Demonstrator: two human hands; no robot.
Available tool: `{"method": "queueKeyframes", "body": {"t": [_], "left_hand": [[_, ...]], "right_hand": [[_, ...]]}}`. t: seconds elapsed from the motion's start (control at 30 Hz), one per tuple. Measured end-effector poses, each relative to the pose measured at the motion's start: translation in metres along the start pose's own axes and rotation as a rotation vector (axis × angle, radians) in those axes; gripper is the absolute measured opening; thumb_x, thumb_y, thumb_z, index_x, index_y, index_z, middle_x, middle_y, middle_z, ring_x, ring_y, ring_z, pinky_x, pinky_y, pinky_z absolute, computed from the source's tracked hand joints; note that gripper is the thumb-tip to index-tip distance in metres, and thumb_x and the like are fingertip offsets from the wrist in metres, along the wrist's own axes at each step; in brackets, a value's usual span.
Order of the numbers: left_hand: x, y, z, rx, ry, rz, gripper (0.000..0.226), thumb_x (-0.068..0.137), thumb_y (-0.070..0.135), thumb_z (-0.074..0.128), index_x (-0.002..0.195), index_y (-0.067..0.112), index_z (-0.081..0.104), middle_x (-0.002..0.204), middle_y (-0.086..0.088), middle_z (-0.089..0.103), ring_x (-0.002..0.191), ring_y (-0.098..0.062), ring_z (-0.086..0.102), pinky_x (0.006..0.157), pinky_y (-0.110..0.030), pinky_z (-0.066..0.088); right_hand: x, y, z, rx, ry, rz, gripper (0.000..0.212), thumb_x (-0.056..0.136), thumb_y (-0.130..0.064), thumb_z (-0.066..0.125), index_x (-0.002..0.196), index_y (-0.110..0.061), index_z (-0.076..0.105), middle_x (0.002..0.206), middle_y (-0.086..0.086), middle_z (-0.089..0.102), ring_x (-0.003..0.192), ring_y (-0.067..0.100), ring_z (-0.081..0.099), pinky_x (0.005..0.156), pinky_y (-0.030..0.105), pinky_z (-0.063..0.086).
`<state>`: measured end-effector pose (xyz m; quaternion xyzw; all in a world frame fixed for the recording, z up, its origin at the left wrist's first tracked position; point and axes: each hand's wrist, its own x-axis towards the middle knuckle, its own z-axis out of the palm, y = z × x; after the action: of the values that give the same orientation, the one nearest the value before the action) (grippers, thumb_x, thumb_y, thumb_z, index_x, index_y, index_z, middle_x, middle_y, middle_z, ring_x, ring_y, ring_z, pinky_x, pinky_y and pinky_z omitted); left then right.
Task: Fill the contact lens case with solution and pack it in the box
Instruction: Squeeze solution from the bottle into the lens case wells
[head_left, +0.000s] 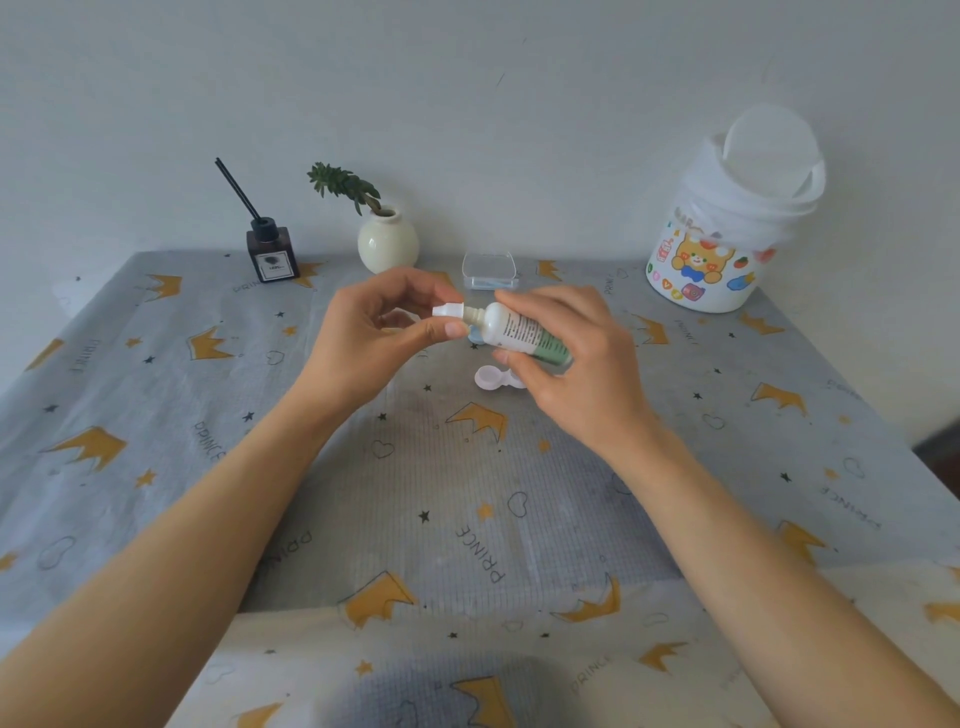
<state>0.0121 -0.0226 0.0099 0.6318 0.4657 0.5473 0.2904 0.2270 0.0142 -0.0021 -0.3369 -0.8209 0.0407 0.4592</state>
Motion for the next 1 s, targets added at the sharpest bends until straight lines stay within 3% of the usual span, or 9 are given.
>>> {"method": "queueKeyframes", "body": {"t": [0.3,0.4,0.53,0.63,0.83,0.93,1.0], "left_hand": [[-0.0008,-0.0002,0.0035,0.054,0.002,0.008,0.017,0.079,0.030,0.079,0.093,0.022,0.072,0.089,0.008,0.073,0.083,-0.019,0.066,0.076,-0.035,0.051],[-0.0018,0.0005,0.0043,0.061,0.009,0.004,0.016,0.080,0.033,0.078,0.092,0.024,0.072,0.086,0.012,0.071,0.077,-0.008,0.062,0.072,-0.030,0.048],[-0.0019,0.0005,0.0051,0.055,-0.012,0.030,0.019,0.082,0.028,0.078,0.097,0.020,0.071,0.093,0.006,0.072,0.085,-0.018,0.064,0.073,-0.031,0.047],[-0.0017,0.0007,0.0057,0.044,-0.032,0.059,0.020,0.082,0.021,0.078,0.100,0.018,0.071,0.099,0.005,0.070,0.089,-0.016,0.062,0.074,-0.023,0.047],[-0.0024,0.0039,0.0022,0.065,-0.085,0.124,0.024,0.085,0.014,0.076,0.107,0.015,0.069,0.115,-0.001,0.069,0.116,-0.021,0.061,0.095,-0.040,0.050],[-0.0036,0.0079,0.0030,0.035,-0.046,0.049,0.029,0.090,0.026,0.071,0.118,0.020,0.064,0.121,0.004,0.066,0.121,-0.016,0.058,0.098,-0.044,0.050],[-0.0045,0.0078,0.0056,0.089,-0.012,-0.014,0.025,0.094,0.038,0.064,0.115,0.025,0.064,0.115,0.011,0.067,0.114,-0.008,0.061,0.097,-0.044,0.051]], "right_hand": [[-0.0009,-0.0004,0.0024,-0.010,-0.001,-0.027,0.044,0.076,-0.013,0.084,0.119,-0.011,0.071,0.112,0.003,0.066,0.101,0.021,0.060,0.091,0.019,0.044],[-0.0007,-0.0003,0.0021,-0.001,-0.001,-0.024,0.045,0.076,-0.013,0.084,0.119,-0.011,0.071,0.112,0.003,0.066,0.101,0.021,0.060,0.091,0.020,0.045],[-0.0010,-0.0001,0.0016,0.008,-0.016,0.000,0.046,0.076,-0.014,0.085,0.119,-0.011,0.071,0.113,0.002,0.066,0.103,0.020,0.060,0.091,0.016,0.043],[-0.0008,-0.0003,0.0007,0.029,-0.022,0.030,0.047,0.076,-0.015,0.085,0.119,-0.011,0.070,0.113,0.002,0.066,0.104,0.018,0.060,0.091,0.014,0.042],[-0.0016,-0.0017,0.0005,0.051,-0.014,0.068,0.046,0.075,-0.017,0.085,0.119,-0.013,0.070,0.113,-0.001,0.066,0.105,0.016,0.060,0.091,0.017,0.045],[-0.0017,-0.0030,0.0017,0.053,-0.006,0.072,0.047,0.075,-0.017,0.085,0.120,-0.015,0.070,0.113,-0.002,0.066,0.106,0.015,0.060,0.092,0.018,0.045],[-0.0015,-0.0031,0.0017,0.050,-0.011,0.071,0.047,0.076,-0.018,0.085,0.120,-0.015,0.070,0.114,-0.003,0.066,0.106,0.015,0.060,0.092,0.019,0.045]]}}
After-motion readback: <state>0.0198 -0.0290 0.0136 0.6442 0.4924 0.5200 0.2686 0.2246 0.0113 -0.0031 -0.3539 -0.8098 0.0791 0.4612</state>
